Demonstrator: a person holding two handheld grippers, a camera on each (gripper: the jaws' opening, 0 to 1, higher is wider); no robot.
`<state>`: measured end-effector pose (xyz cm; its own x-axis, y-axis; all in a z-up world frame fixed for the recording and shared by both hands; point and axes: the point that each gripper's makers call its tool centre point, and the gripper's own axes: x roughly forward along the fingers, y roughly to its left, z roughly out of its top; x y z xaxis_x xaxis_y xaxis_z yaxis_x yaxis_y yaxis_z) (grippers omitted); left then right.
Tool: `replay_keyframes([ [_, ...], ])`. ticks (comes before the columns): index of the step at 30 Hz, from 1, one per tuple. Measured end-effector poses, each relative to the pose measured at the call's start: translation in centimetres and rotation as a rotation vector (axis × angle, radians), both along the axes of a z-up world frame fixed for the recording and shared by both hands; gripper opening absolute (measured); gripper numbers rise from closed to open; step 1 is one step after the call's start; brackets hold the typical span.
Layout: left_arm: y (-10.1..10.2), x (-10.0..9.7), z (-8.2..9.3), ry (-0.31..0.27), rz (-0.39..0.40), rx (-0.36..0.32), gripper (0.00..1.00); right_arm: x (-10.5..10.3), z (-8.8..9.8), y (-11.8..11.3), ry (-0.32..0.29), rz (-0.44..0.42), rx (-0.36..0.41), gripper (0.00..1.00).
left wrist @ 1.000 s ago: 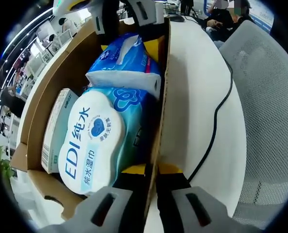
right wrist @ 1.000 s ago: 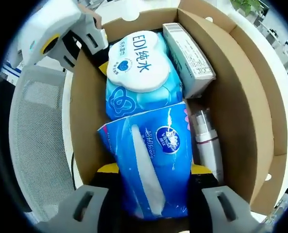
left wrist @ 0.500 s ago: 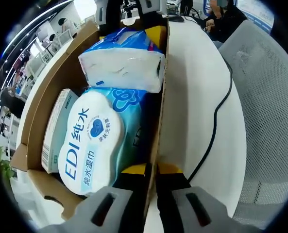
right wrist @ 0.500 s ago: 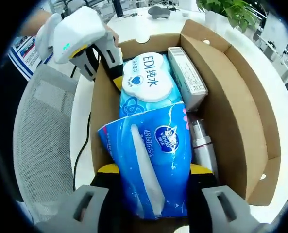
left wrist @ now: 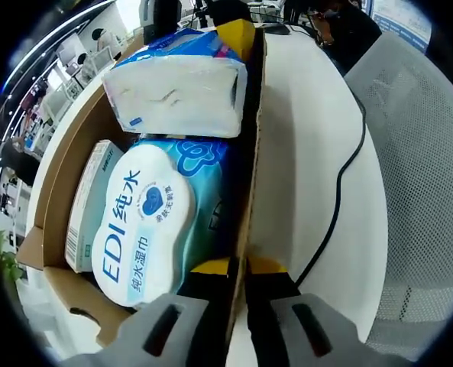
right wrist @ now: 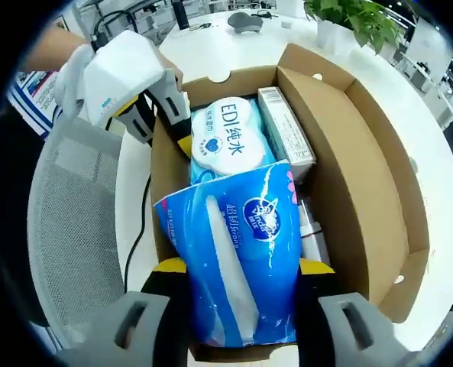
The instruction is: Operate the shoe box by opening the lid, removing the specified soft item, and placing it in the target area until the item is outside and the box remains undamaged.
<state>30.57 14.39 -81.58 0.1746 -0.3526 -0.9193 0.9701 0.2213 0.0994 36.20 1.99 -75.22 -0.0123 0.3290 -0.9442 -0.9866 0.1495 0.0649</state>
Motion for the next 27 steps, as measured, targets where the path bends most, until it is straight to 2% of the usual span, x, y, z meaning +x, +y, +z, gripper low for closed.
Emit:
replay_keyframes([
  [15,0.0,-0.1,0.0,-0.002,-0.002,-0.001,0.04,-0.6,0.9,0.3,-0.004,0.035,-0.065,0.48],
  [17,0.0,-0.1,0.0,-0.001,-0.001,0.000,0.04,-0.4,1.2,0.3,-0.014,0.020,-0.083,0.48],
  [22,0.1,-0.1,0.0,-0.002,-0.003,-0.001,0.04,-0.6,2.3,0.8,0.007,0.009,-0.072,0.48],
  [27,0.1,-0.1,0.0,-0.002,-0.004,-0.001,0.04,-0.9,2.9,0.6,0.000,0.044,-0.121,0.49],
])
